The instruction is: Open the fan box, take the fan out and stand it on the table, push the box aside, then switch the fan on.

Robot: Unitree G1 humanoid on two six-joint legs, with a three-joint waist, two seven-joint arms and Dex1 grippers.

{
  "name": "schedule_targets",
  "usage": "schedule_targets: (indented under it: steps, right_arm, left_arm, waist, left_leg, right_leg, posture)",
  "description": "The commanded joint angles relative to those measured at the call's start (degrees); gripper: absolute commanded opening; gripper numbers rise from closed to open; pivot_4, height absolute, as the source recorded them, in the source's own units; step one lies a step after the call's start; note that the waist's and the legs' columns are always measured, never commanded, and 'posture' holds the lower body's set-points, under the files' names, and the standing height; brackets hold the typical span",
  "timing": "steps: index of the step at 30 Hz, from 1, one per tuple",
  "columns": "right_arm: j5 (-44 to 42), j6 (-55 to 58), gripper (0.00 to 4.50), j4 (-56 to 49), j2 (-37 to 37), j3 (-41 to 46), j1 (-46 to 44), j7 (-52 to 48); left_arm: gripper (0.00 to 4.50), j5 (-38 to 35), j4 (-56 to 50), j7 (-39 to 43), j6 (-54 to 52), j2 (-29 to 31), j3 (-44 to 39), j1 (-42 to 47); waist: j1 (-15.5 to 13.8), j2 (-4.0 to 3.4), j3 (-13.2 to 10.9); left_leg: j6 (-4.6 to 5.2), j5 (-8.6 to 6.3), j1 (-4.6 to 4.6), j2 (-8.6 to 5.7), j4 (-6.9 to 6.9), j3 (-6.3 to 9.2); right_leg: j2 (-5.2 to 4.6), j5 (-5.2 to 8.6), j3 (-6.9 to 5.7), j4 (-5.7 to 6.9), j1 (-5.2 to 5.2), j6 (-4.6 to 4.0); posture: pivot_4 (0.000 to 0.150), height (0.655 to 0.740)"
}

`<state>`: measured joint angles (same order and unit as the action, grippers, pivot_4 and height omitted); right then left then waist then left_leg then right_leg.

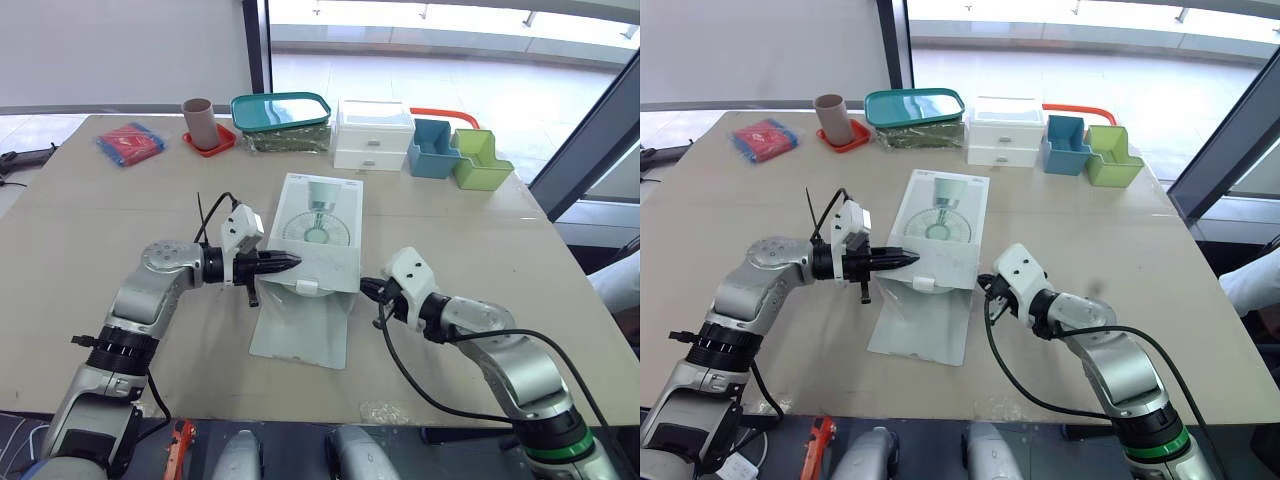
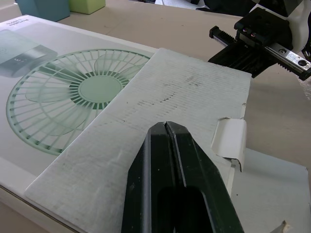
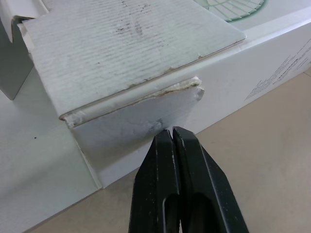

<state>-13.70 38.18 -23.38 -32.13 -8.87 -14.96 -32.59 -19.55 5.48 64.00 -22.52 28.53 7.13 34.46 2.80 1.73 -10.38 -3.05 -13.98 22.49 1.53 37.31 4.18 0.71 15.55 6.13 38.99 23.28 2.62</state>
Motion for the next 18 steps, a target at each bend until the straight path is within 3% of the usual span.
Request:
schedule_targets:
  steps: [1,18]
  right_arm:
    - [-0.6,-1.3,0.04,-1.4,0.3,0.9,-0.4,-0.9]
    - [-2.5,-3.0,0.04,2.7,-4.3,13.5,2.7,-2.3]
  left_arm:
    - [0.00,0.8,-0.5,-0.1,-0.7,0.3,1.2,-0.9]
    - [0.00,0.8,-0.1,0.1,-0.6,0.3,1.5,-0.5]
  waist:
    - [0.0,0.00,0.0]
    - [0.0,0.00,0.0]
  left_leg:
    - [0.00,0.00,0.00,0.00,0.00,0.00]
    - [0.00,0.00,0.00,-0.02,0.00,-0.01]
  right_leg:
    - [0.00,0.00,0.00,0.00,0.00,0.00]
    - [-0.02,-0.03,0.01,0.00,-0.02,-0.06]
  posture:
    - [0.150,0.7400]
    - [0.150,0.7400]
